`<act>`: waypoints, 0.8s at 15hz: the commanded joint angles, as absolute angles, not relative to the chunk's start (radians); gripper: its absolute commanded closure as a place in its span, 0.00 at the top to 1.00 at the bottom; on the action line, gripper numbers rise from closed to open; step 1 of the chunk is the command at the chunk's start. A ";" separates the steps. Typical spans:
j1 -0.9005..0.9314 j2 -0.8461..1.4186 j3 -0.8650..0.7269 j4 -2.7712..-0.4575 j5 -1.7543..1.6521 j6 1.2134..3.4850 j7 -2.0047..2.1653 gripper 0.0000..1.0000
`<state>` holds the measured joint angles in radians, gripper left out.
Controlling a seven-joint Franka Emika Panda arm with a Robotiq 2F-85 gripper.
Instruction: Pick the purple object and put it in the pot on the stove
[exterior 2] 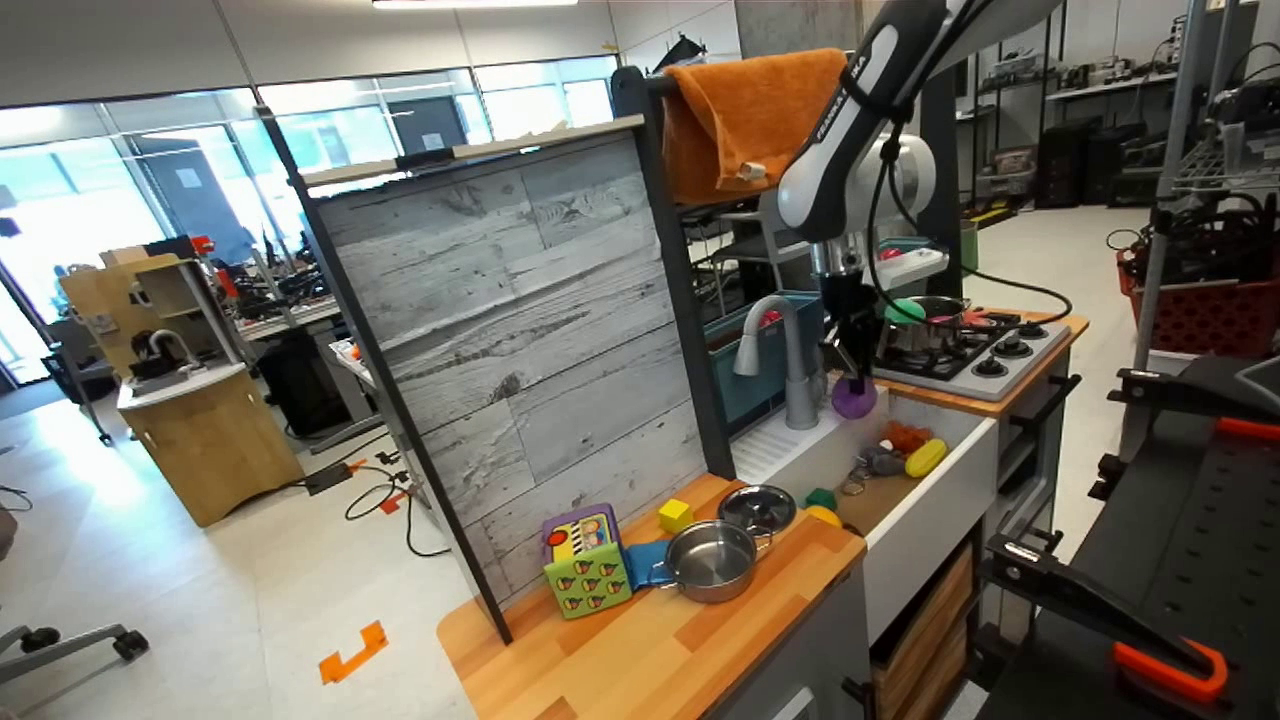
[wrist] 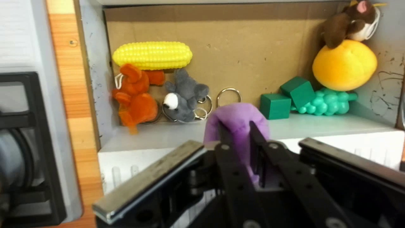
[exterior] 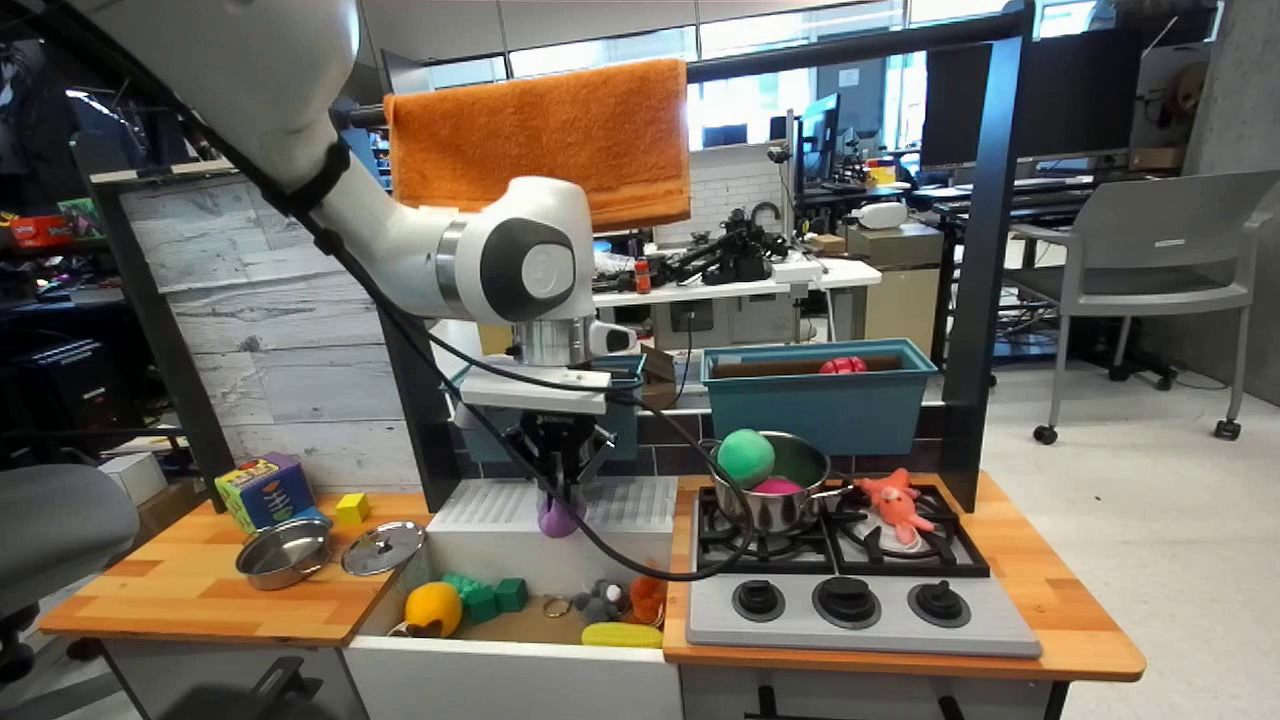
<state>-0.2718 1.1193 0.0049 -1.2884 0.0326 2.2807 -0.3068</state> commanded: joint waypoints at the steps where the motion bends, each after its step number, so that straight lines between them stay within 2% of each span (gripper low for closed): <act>1: -0.329 0.954 0.020 -1.452 0.091 2.317 -0.299 0.04; 7: -0.357 0.738 -0.050 -1.653 0.102 2.300 -0.234 0.04; 12: -0.386 0.695 -0.065 -1.651 0.141 2.446 -0.218 0.04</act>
<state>-0.3760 0.7252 -0.0618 -1.6361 0.0963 2.3624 -0.2373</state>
